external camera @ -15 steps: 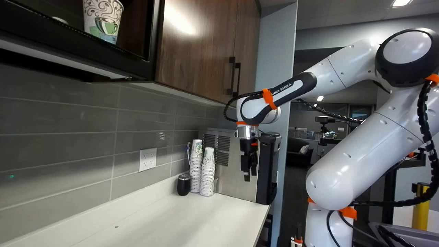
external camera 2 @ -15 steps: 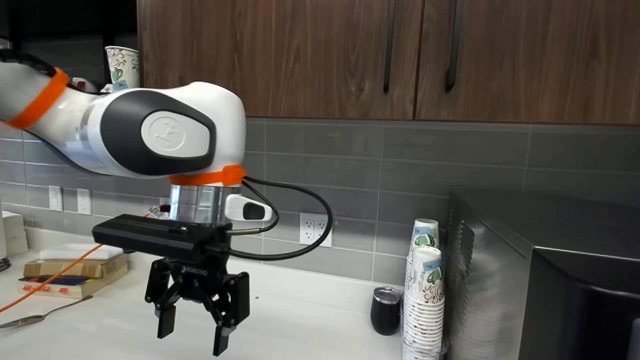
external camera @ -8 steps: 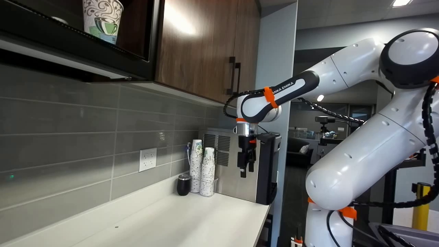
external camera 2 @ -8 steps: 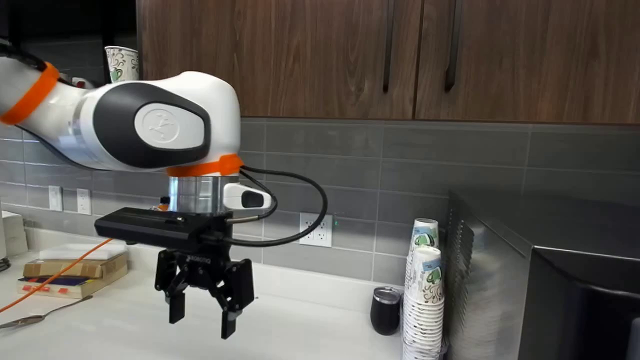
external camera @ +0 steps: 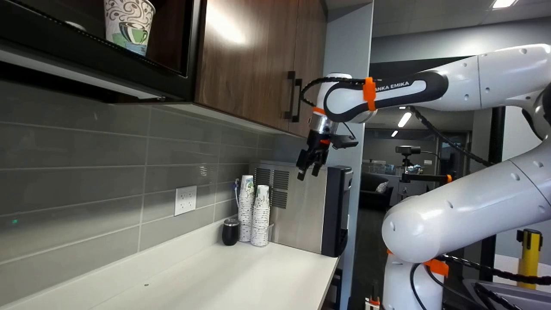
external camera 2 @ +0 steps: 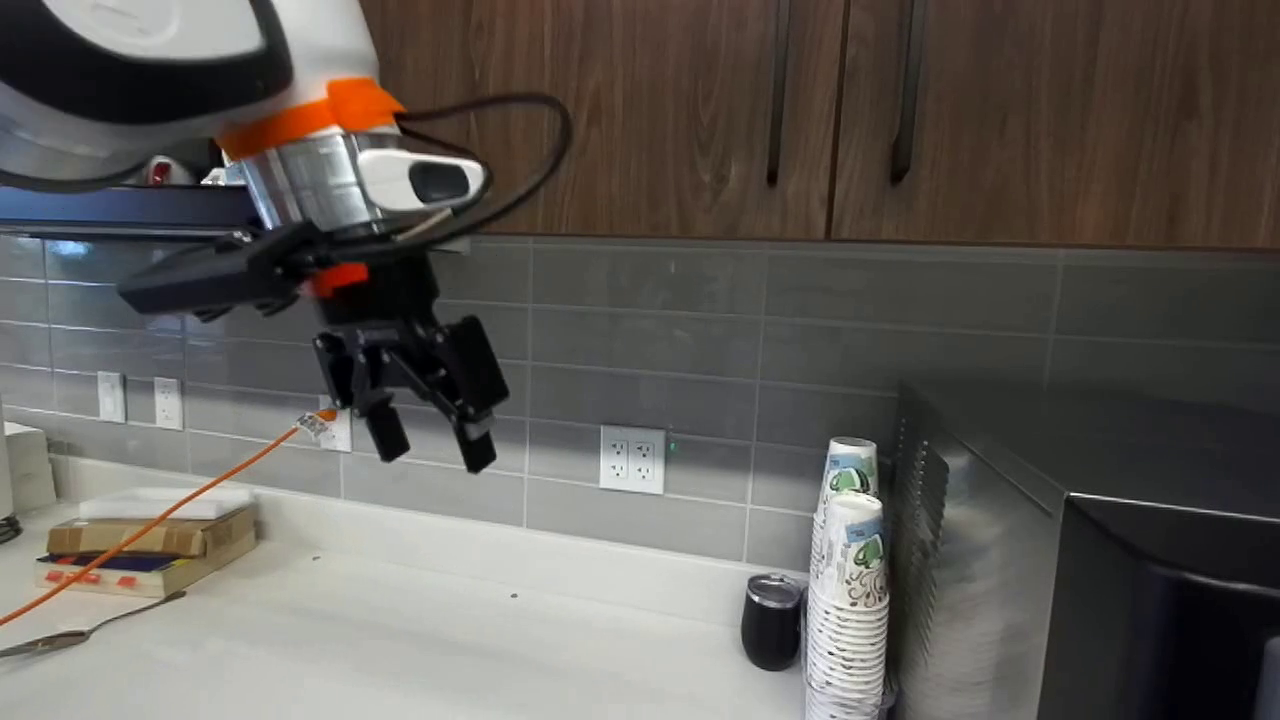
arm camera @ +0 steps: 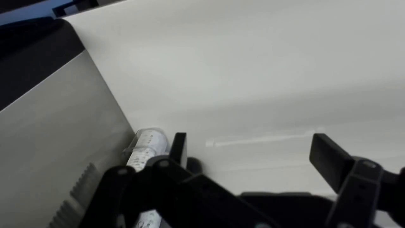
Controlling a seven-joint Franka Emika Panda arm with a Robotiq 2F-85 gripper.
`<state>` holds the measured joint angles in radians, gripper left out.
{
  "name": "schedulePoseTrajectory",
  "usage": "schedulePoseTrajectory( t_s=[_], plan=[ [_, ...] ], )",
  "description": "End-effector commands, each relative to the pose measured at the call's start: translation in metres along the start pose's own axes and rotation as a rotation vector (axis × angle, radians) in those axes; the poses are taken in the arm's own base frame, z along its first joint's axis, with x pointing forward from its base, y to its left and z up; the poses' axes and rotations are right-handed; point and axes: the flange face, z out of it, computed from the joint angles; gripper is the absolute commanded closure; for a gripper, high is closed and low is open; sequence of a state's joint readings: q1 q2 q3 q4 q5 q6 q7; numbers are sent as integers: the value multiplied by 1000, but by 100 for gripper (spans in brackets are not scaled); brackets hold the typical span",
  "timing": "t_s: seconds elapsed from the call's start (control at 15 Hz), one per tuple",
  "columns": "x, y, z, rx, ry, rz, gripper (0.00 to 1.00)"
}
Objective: Open the cupboard the close it
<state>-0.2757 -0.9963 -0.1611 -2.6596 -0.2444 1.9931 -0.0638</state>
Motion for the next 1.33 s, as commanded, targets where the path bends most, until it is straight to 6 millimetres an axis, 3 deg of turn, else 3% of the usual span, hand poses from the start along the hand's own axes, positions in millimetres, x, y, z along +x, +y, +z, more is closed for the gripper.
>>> schedulePoseTrajectory(
  t_s=[0.0,0.33,0.67,1.0,1.27],
  plan=[
    [1,11,-68,-34,170,102,0],
    [18,24,-153,-75,432,209,0],
    [45,40,-211,-135,701,308,0],
    [78,78,-241,-228,930,422,0],
    [112,113,-243,-342,1044,517,0]
  ],
)
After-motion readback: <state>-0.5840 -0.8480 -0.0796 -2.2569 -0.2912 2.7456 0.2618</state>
